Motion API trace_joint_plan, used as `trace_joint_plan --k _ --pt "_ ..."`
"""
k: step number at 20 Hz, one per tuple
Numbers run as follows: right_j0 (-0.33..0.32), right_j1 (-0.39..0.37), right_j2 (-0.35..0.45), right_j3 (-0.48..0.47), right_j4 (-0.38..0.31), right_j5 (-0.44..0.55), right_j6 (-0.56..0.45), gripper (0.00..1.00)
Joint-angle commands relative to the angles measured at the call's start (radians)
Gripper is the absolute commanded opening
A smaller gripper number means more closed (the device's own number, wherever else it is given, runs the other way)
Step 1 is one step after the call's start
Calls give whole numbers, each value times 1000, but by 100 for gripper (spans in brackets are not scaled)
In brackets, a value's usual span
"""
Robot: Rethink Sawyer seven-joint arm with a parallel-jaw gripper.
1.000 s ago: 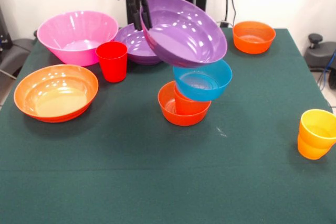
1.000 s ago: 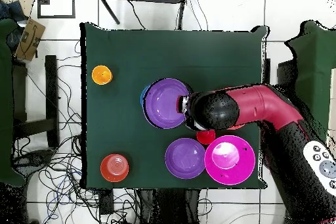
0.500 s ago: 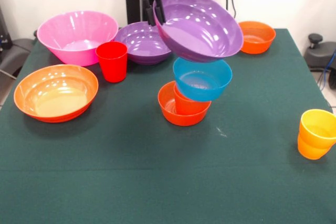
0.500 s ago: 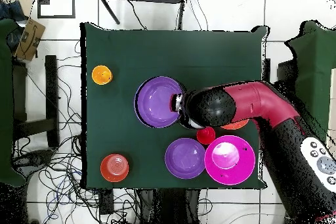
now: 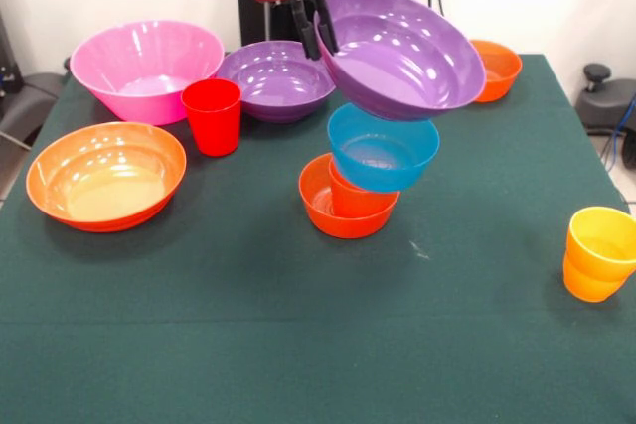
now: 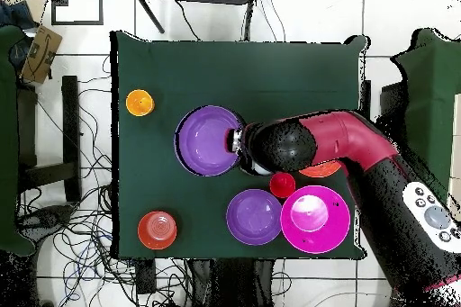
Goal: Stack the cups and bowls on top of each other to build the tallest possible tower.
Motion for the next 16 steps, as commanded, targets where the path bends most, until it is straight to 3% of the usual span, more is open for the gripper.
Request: trace_joint_plan --k 1,10,16 --pt "-5 61 23 43 -71 -125 -185 0" --pt "5 59 -4 36 -158 -194 -178 0" --pt "38 26 -54 37 -242 -172 -170 0"
